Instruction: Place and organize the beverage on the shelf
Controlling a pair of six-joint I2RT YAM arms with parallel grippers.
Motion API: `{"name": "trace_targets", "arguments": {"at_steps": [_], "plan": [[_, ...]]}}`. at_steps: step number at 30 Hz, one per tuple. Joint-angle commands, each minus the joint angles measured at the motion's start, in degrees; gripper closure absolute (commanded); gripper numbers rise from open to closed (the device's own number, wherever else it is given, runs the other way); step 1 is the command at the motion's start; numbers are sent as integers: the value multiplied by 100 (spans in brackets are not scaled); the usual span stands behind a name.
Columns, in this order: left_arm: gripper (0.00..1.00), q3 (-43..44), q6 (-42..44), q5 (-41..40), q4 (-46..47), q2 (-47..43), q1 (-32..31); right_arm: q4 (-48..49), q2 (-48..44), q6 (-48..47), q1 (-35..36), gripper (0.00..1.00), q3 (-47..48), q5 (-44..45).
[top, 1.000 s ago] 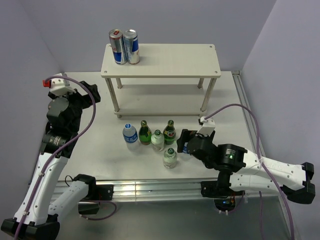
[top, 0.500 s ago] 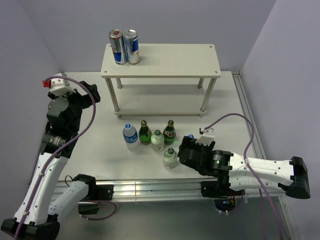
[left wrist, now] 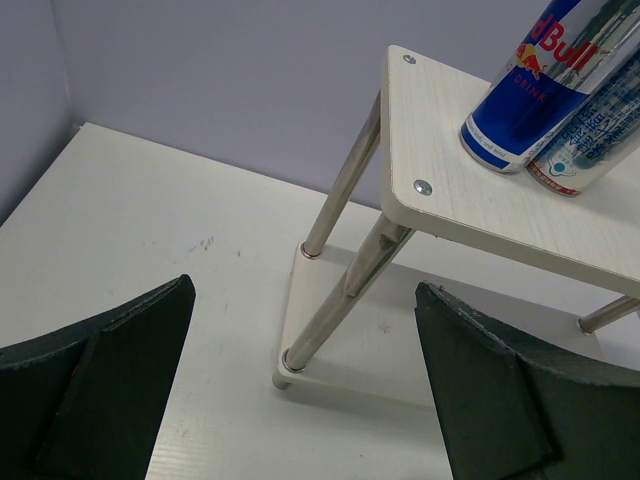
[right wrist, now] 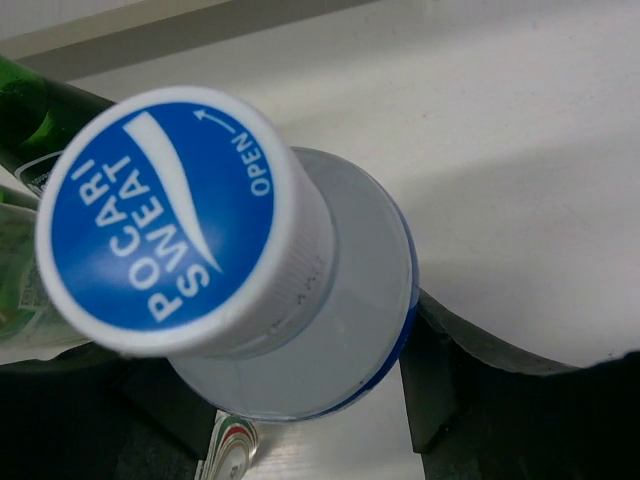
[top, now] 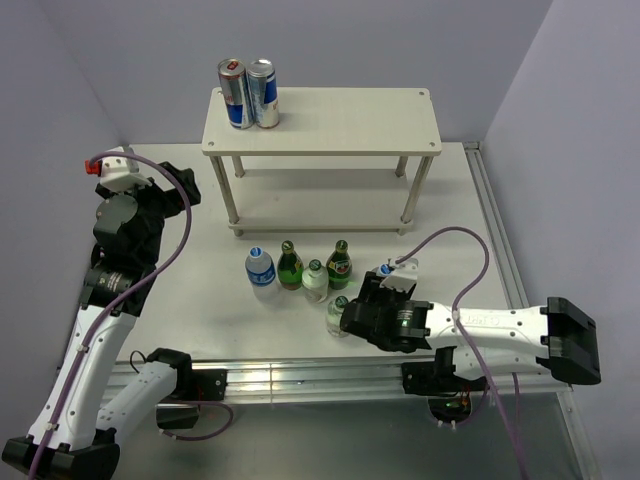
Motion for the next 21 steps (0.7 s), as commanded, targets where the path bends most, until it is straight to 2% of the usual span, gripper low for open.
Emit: {"name": "trace_targets", "arguments": {"at_steps": [1,2,4,5,7,9,10,11,14,16,18,19,20,21], "plan": [[1,12,100,-70,39,-84,-2,-190,256,398,11,59,308,650],[1,12,100,-87,39,-84,7,-304,301,459,20,83,430,668],[1,21,100,-79,30,-84,7,-594,406,687,20,92,589,746],[1,12,100,-70,30,-76,7,-943,424,741,20,100,834,764],[1,12,100,-70,39,-84,7,-1601,415,829,29,100,1159,887],[1,12,91,-96,39,-75,7,-2157,354,855,29,100,1862,1036],[1,12,65,-105,47,-67,16,-2795,345,960,29,100,2143,1246],[1,12,56,-131,39,-58,25,-3045,336,943,29,100,2729,1370],[1,47,-5,-175,21,-5,68,-3425,345,164,29,100,3924,1870],[1,56,-14,-123,12,30,104,-3277,406,-869,20,100,4481,2169],[1,47,-23,-96,12,56,130,-2498,415,-1890,-6,100,5080,2504],[1,47,-23,-70,12,56,156,-1937,372,-3392,-59,100,5168,2540],[1,47,-14,-44,12,65,174,-313,302,-4347,-120,100,5117,2540],[1,47,-14,-26,21,56,183,826,92,-5461,-295,100,4960,2235]]}}
